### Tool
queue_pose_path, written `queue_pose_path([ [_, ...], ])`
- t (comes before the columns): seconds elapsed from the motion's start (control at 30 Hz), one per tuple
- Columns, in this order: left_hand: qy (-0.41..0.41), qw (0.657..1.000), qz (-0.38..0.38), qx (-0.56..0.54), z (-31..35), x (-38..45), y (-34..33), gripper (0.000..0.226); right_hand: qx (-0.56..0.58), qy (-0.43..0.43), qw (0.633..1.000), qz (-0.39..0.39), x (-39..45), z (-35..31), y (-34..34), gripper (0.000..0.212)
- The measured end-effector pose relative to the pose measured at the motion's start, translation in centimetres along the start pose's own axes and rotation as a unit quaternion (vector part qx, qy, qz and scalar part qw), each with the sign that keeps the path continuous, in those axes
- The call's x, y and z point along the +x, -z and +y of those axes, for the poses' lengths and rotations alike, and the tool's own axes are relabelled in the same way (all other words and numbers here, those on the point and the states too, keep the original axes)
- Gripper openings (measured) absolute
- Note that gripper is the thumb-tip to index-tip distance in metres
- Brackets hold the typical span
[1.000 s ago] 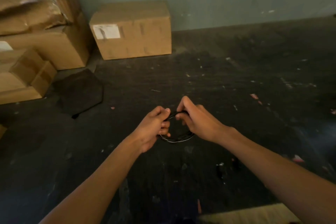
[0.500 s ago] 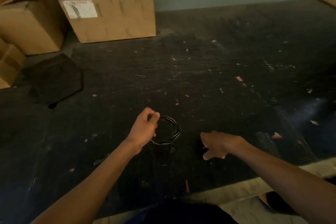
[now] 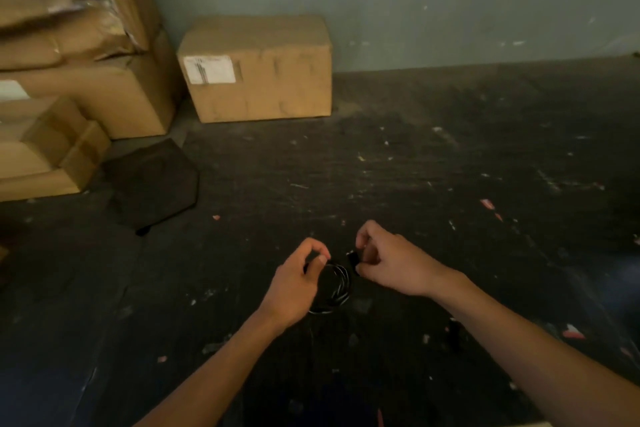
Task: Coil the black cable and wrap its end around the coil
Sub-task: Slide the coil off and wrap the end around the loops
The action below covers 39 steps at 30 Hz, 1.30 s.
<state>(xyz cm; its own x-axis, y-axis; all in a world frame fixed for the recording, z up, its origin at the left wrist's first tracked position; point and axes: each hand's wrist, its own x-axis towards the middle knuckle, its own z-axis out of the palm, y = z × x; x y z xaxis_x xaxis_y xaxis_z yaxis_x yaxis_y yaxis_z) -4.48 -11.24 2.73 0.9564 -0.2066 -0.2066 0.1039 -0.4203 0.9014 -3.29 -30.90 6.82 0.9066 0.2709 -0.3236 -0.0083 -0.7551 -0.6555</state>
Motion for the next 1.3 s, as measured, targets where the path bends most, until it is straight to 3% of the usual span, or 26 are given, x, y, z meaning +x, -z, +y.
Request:
queue_pose_path([
  [0.1, -0.025, 1.000, 0.009, 0.010, 1.1, 0.2, 0.8, 0.023, 0.028, 0.061, 0.996, 0.064, 0.6, -2.3, 0.4, 0.027],
  [0.27, -0.042, 0.997, 0.023, -0.067, 3.9, 0.0, 2.4, 0.028, 0.055, 0.119, 0.985, 0.113, 1.0, -4.9, 0.6, 0.027],
  [0.63, -0.164, 0.982, 0.060, 0.073, 4.5, -0.2, 4.3, 0.022, 0.156, 0.167, 0.970, 0.086, 1.0, -5.8, 1.7, 0.012],
  [0.8, -0.157, 0.984, 0.052, 0.070, 4.7, 0.1, 4.6, 0.023, 0.091, 0.200, 0.971, 0.094, 0.9, -6.0, 1.6, 0.021],
  [1.07, -0.056, 0.988, 0.118, -0.081, 4.8, 0.9, 5.6, 0.031, 0.085, 0.271, 0.955, 0.086, 0.1, -6.7, 1.4, 0.031],
  [1.2, -0.061, 0.986, 0.133, -0.081, 4.7, 1.1, 5.7, 0.030, 0.226, 0.245, 0.942, 0.043, 0.4, -6.3, 0.5, 0.015],
  [1.27, -0.066, 0.984, 0.151, -0.073, 4.7, 1.3, 5.9, 0.028, 0.326, 0.206, 0.922, 0.034, 0.6, -6.5, 0.0, 0.003],
  [1.3, -0.073, 0.982, 0.161, -0.063, 4.7, 1.4, 5.9, 0.027, 0.379, 0.183, 0.906, 0.034, 0.7, -6.8, -0.3, 0.008],
])
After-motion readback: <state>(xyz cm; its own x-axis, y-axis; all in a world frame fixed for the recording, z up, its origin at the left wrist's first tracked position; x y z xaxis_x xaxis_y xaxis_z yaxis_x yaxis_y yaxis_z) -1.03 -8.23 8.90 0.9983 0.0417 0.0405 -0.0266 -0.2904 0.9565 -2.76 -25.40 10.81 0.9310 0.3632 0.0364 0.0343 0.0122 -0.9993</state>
